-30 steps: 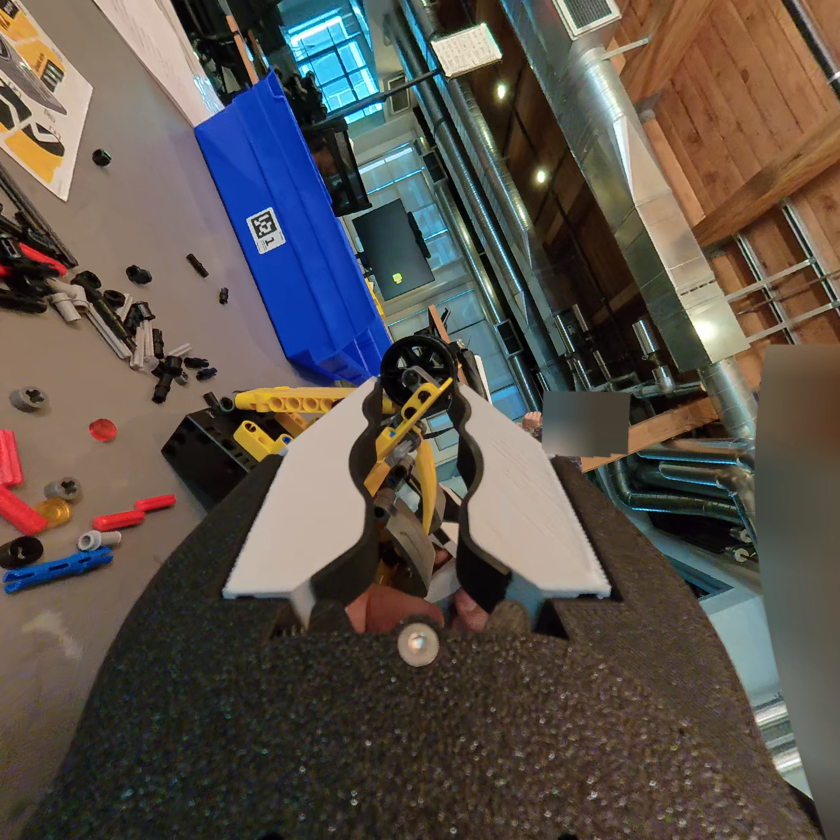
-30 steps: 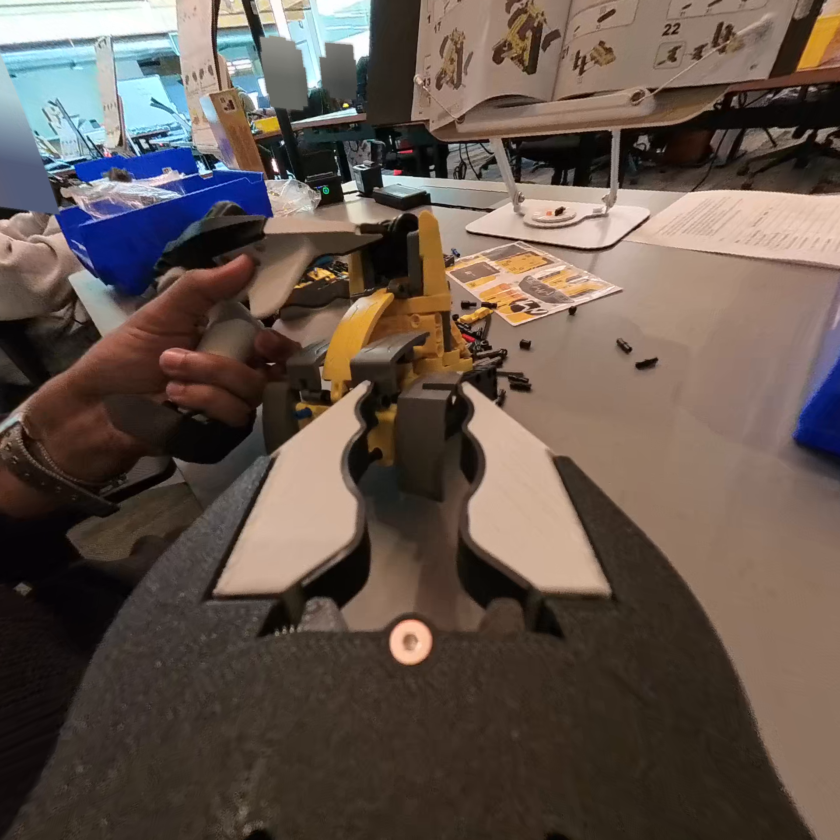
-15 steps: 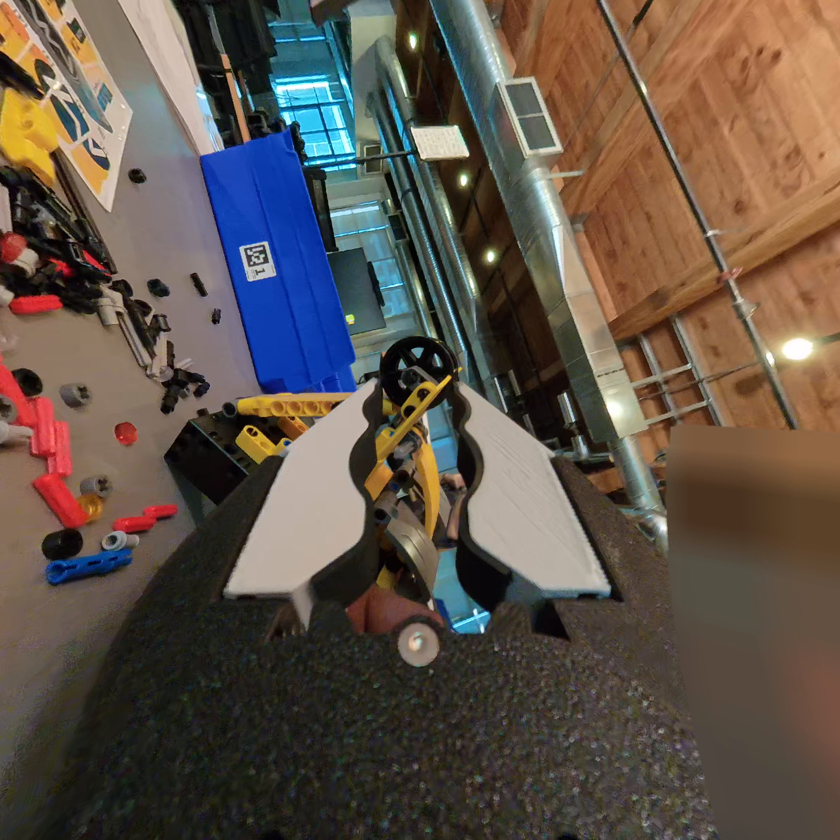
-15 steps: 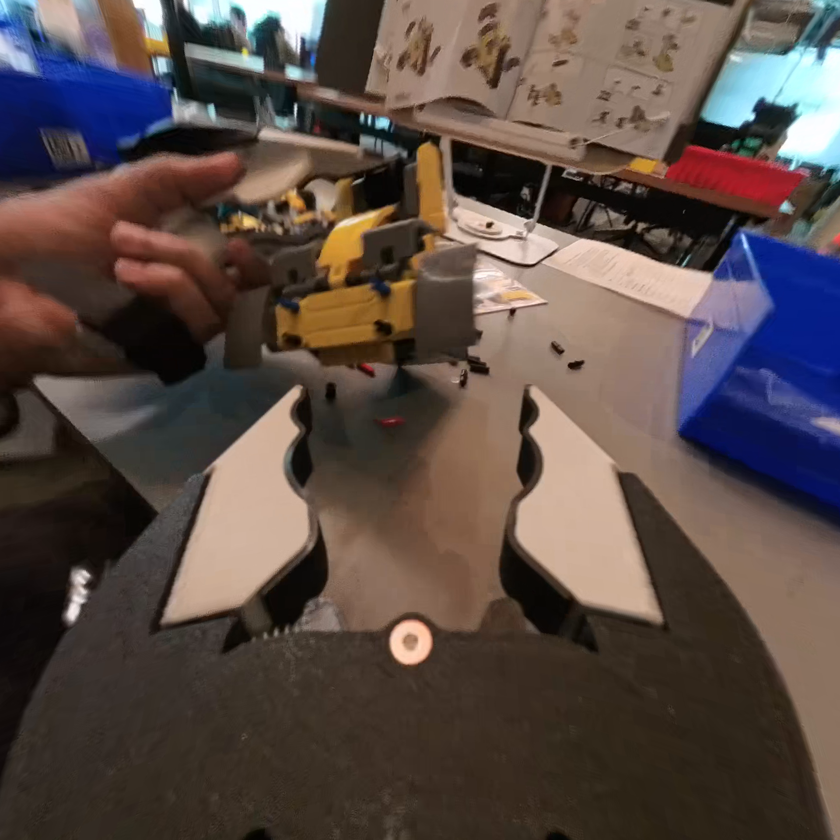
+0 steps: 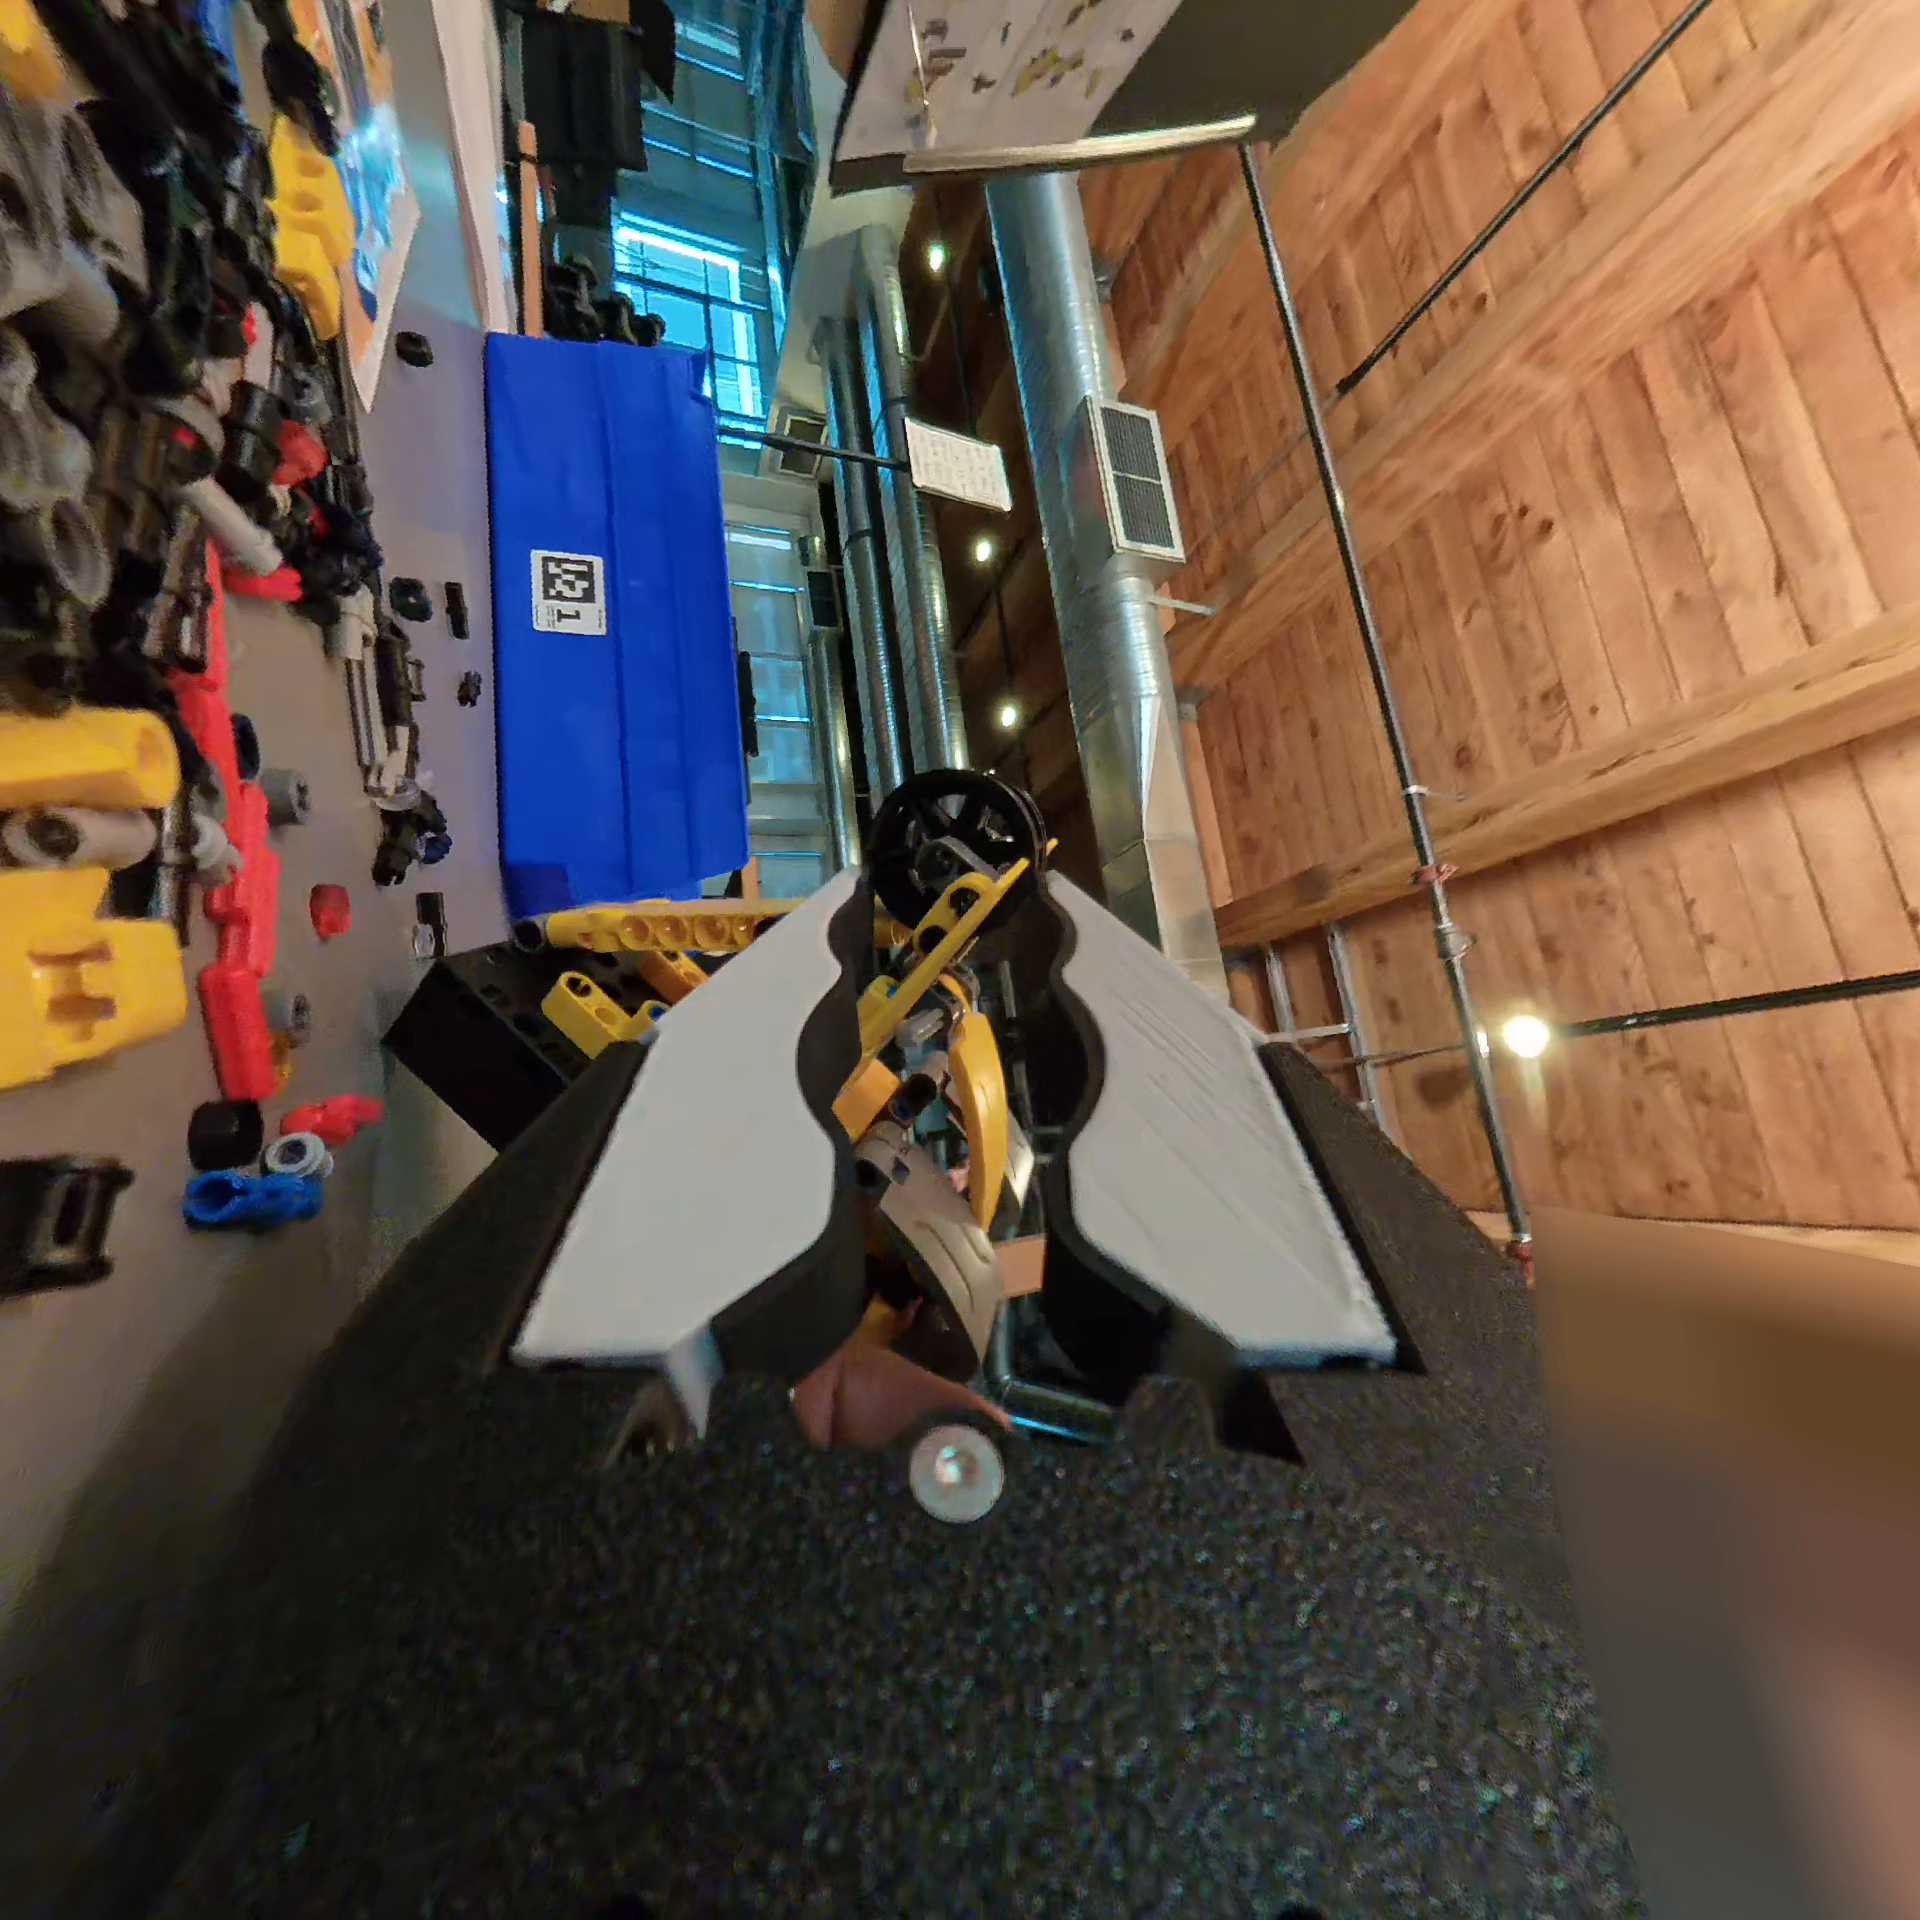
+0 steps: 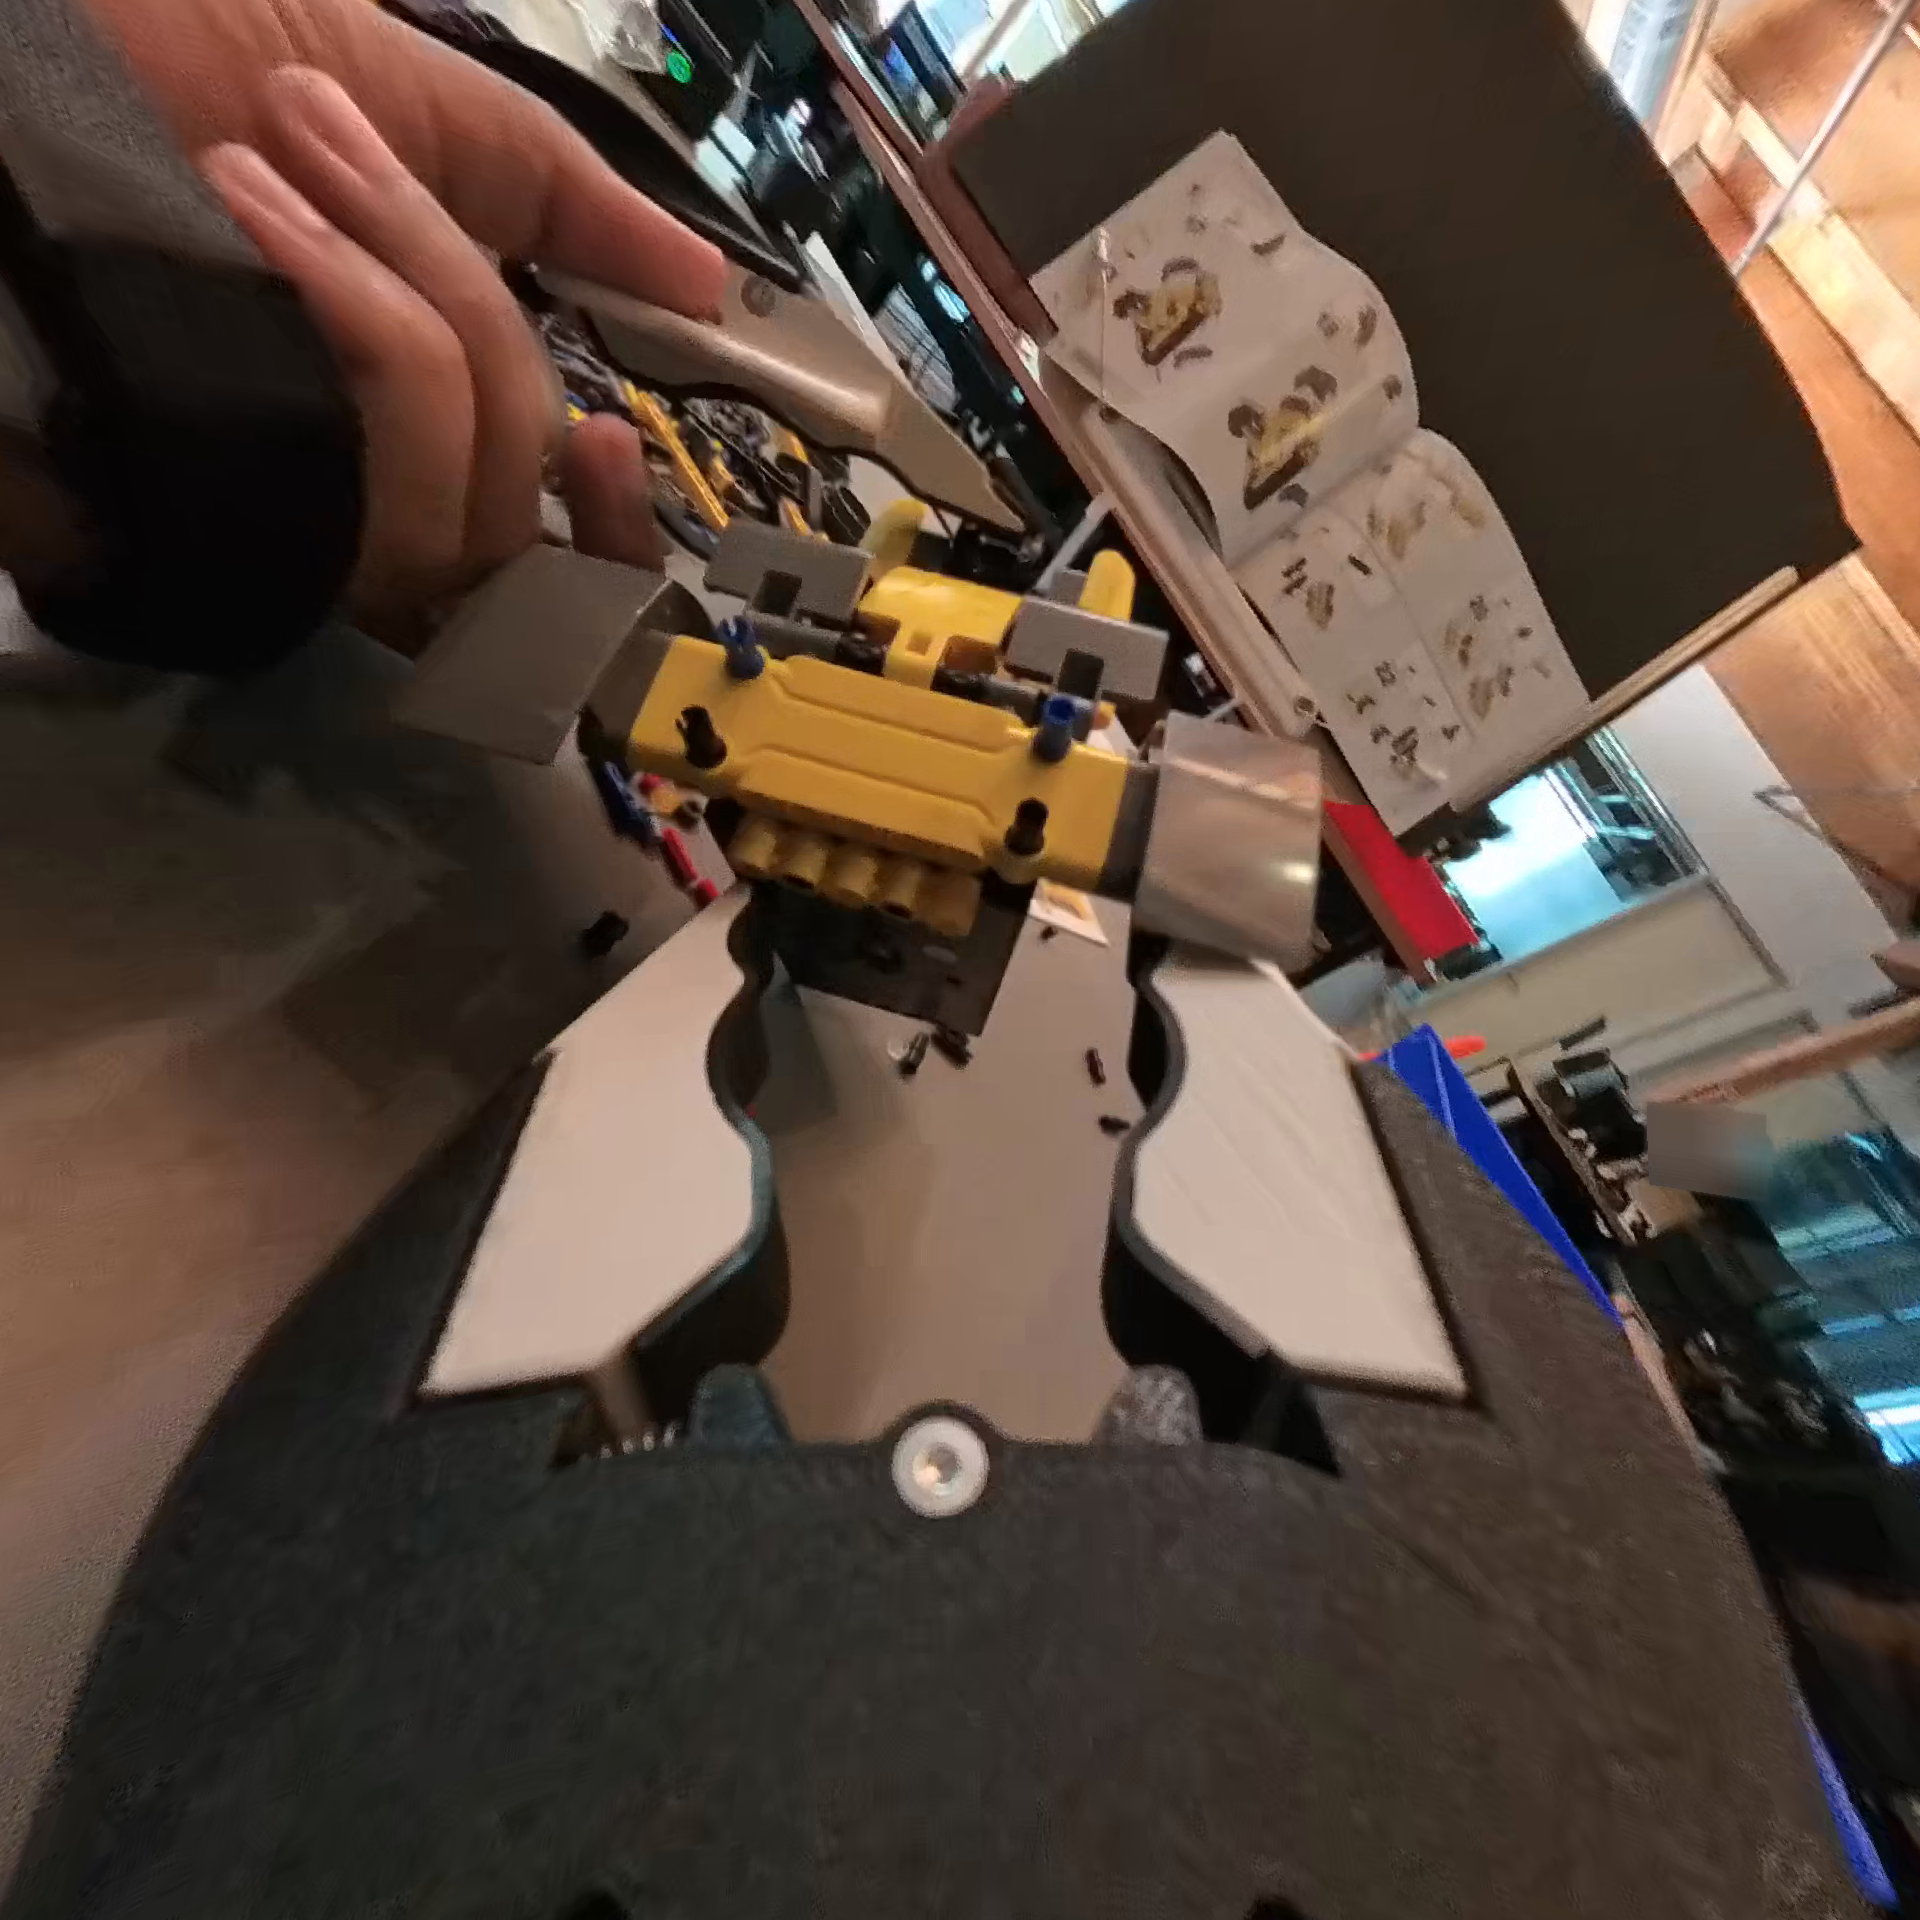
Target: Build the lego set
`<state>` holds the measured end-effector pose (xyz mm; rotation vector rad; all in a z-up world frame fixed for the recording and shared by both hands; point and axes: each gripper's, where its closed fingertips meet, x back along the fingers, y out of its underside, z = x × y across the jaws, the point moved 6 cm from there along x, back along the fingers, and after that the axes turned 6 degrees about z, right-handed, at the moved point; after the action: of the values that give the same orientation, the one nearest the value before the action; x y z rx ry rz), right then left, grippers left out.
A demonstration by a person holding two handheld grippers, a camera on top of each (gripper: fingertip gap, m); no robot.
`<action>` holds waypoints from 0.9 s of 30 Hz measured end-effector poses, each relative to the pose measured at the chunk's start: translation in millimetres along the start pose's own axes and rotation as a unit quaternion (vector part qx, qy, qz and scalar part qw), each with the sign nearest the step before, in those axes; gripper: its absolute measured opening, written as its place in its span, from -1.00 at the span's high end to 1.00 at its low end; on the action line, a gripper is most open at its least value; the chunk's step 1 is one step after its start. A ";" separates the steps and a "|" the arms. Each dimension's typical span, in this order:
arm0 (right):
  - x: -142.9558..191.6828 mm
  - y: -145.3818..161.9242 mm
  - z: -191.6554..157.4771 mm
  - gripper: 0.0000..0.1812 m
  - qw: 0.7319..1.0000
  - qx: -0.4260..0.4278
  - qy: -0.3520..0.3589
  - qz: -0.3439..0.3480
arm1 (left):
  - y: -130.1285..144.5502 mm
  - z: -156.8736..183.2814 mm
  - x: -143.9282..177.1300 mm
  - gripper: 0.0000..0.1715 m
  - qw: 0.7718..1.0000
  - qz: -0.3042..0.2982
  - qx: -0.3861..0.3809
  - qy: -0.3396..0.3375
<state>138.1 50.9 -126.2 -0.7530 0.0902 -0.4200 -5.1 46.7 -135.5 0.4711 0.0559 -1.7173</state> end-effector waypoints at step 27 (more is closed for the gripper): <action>48.2 48.2 64.9 0.23 0.925 -0.185 -0.332 -0.009 | 57.7 -2.4 9.5 0.40 0.985 -0.143 -0.090 -0.037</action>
<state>213.1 104.8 -108.3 -1.2358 -0.4881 -0.1451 49.4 26.5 -128.1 0.2736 0.2317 -1.9899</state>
